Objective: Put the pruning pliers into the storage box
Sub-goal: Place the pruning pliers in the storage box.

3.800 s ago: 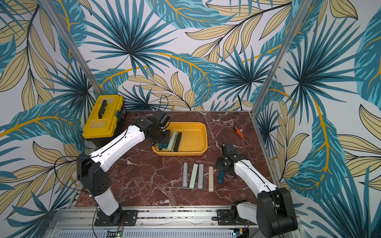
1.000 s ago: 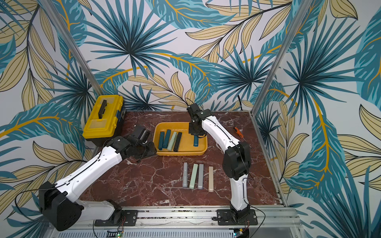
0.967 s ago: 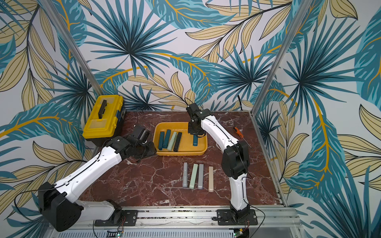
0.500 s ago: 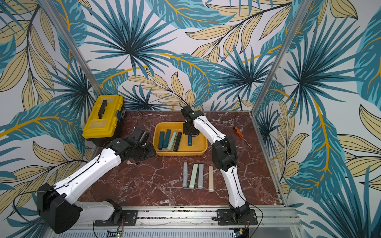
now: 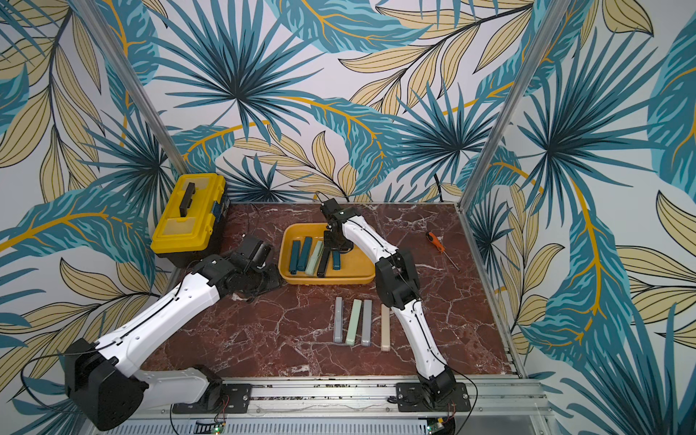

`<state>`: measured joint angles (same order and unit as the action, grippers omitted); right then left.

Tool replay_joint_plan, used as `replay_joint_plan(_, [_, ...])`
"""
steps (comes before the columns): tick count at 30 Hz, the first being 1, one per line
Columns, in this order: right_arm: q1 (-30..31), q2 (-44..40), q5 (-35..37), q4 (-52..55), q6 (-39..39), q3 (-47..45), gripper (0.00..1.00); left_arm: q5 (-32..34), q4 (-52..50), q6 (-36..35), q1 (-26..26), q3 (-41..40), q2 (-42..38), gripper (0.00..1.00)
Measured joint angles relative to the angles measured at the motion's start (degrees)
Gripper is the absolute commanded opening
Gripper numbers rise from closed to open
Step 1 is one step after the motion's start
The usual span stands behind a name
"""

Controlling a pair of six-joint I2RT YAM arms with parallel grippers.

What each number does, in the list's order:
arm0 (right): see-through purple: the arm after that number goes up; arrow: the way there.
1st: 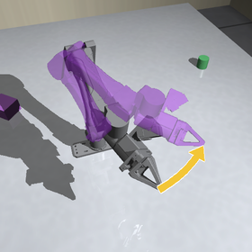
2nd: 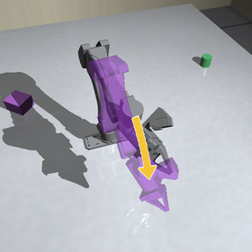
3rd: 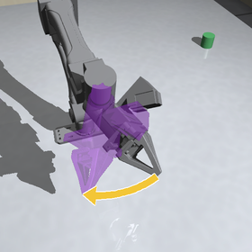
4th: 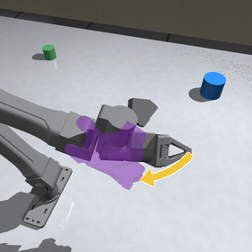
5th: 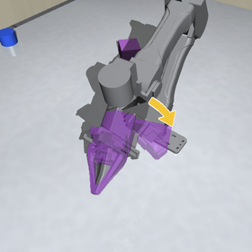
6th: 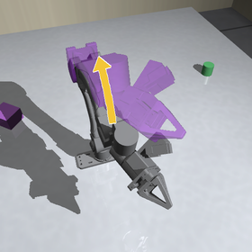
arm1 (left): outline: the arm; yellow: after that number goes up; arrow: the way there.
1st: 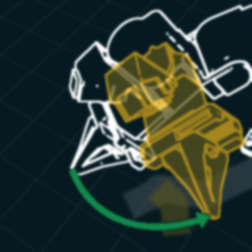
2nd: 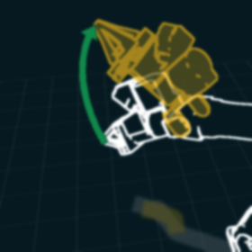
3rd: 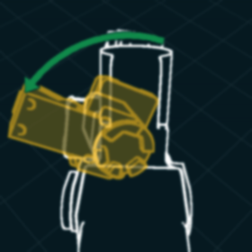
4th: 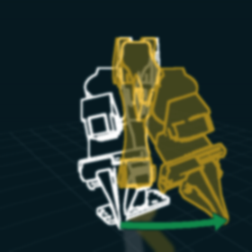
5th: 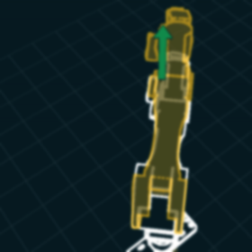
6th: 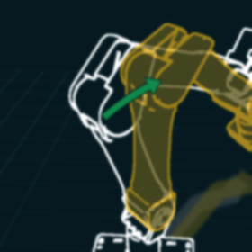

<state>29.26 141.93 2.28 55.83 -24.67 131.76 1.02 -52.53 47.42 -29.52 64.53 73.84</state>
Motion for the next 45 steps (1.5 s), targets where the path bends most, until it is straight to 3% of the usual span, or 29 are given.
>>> replay_joint_plan(15, [0.1, 3.1, -1.7, -1.8, -1.2, 0.6, 0.34, 0.0, 0.0, 0.2, 0.1, -1.3, 0.0, 0.48])
replay_joint_plan(21, [0.3, 4.4, -2.1, -2.6, -1.9, 2.6, 0.55, 0.0, 0.1, 0.2, 0.2, -1.9, 0.0, 0.48])
replay_joint_plan(37, [0.4, 3.1, -0.2, -1.4, -1.8, 2.6, 0.56, -0.2, 0.5, 0.0, 0.2, -2.9, -1.7, 0.48])
replay_joint_plan(45, [0.4, -8.9, 3.1, -0.1, -0.3, -4.0, 0.56, -0.1, 0.5, -1.3, 0.2, -2.8, -1.6, 0.48])
